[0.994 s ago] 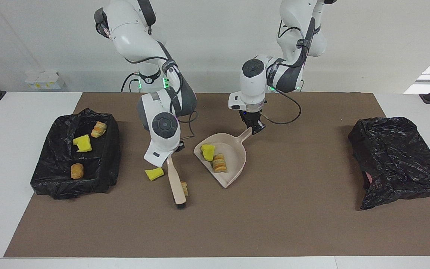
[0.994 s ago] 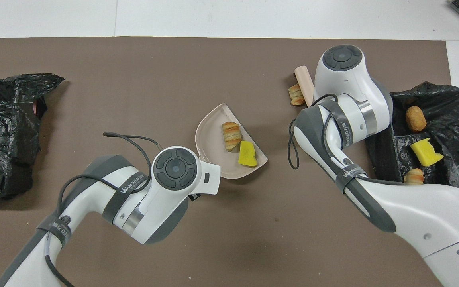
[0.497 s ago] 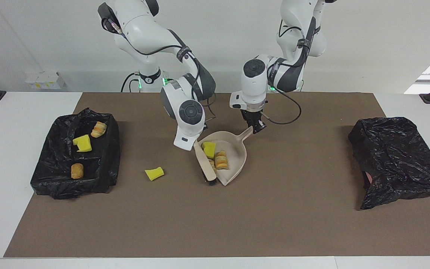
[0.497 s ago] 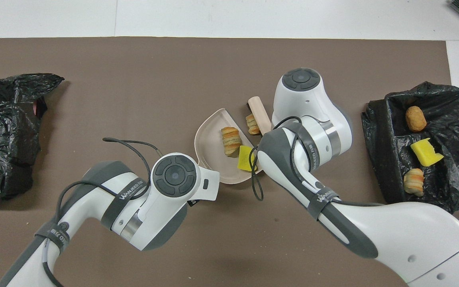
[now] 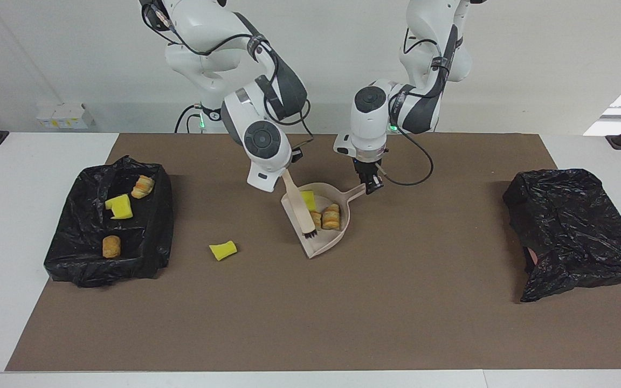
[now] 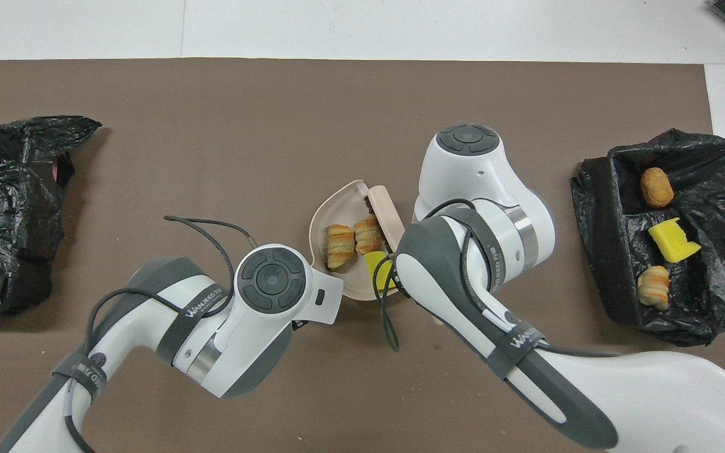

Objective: Sweep and dump trash in bin
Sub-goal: 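Sweep the far bread piece toward the dustpan with the right gripper's brush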

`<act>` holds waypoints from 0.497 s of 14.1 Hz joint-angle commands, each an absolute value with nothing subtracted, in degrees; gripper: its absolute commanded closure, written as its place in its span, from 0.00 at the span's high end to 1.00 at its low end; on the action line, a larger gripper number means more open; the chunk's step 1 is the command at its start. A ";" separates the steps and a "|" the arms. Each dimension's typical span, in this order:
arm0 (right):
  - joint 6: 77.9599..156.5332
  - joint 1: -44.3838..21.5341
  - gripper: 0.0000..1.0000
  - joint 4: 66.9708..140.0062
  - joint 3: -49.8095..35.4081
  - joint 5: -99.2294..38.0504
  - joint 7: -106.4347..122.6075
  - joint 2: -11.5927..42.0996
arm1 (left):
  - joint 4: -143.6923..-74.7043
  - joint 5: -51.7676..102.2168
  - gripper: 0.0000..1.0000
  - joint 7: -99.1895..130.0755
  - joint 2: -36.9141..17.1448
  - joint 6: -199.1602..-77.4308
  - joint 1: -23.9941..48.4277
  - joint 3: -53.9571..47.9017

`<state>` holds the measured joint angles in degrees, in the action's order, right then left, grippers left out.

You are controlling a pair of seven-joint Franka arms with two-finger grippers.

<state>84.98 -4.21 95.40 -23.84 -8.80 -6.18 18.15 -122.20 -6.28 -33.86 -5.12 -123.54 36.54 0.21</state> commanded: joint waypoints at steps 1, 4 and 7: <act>85.34 -1.68 0.00 99.31 -23.99 -9.59 -4.74 16.17 | -124.45 -6.15 0.00 -37.53 -3.96 -125.42 36.21 0.53; 86.39 0.25 0.00 103.87 -23.55 -1.88 -8.59 13.37 | -124.45 -6.15 0.00 -36.56 -3.87 -124.98 36.21 0.53; 85.69 7.01 0.00 104.77 -23.64 0.70 -13.46 10.74 | -124.45 -6.07 0.00 -36.56 -3.78 -124.28 36.39 0.44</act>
